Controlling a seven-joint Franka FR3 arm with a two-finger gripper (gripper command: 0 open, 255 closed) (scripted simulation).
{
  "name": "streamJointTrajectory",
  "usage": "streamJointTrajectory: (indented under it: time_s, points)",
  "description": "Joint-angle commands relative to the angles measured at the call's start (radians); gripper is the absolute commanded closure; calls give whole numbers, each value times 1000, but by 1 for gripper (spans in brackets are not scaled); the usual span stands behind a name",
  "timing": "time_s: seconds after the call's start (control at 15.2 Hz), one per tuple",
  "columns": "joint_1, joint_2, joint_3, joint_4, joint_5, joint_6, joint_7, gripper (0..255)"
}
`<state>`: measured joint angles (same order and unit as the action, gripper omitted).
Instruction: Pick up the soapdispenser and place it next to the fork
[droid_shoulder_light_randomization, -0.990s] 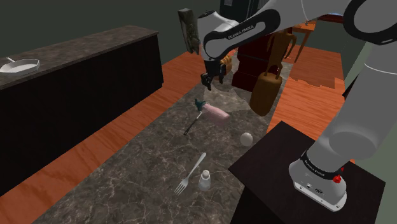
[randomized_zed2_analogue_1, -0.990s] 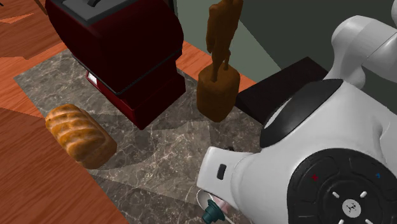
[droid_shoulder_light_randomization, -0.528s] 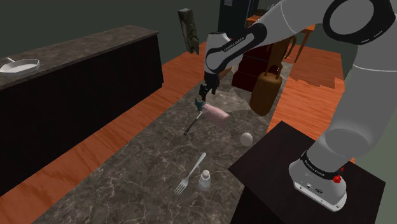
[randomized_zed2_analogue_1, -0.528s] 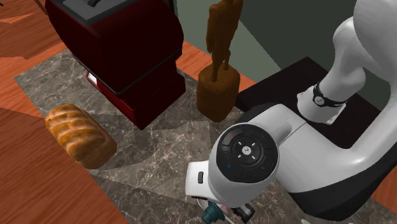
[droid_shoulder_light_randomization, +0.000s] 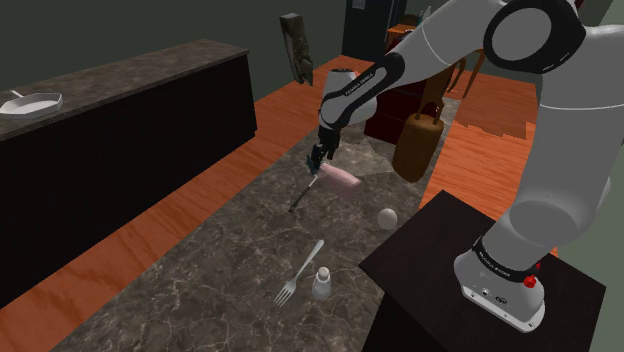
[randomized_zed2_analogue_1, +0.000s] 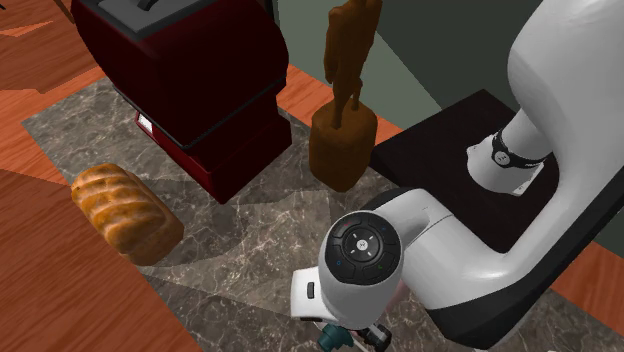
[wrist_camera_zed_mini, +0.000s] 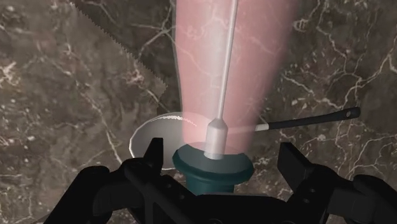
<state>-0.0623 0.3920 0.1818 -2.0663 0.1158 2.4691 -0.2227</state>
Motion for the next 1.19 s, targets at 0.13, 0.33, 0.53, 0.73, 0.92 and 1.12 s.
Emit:
streamJointTrajectory:
  time_s: [0.13,0.33,0.53,0.73,0.92,1.12]
  points:
    - [3,17,0,0,-1,18,1,0]
    - [3,17,0,0,-1,18,1,0]
    - [3,17,0,0,-1,18,1,255]
    - [3,17,0,0,-1,18,1,255]
    - [3,17,0,-1,-1,18,1,255]
    - [3,17,0,0,-1,18,1,255]
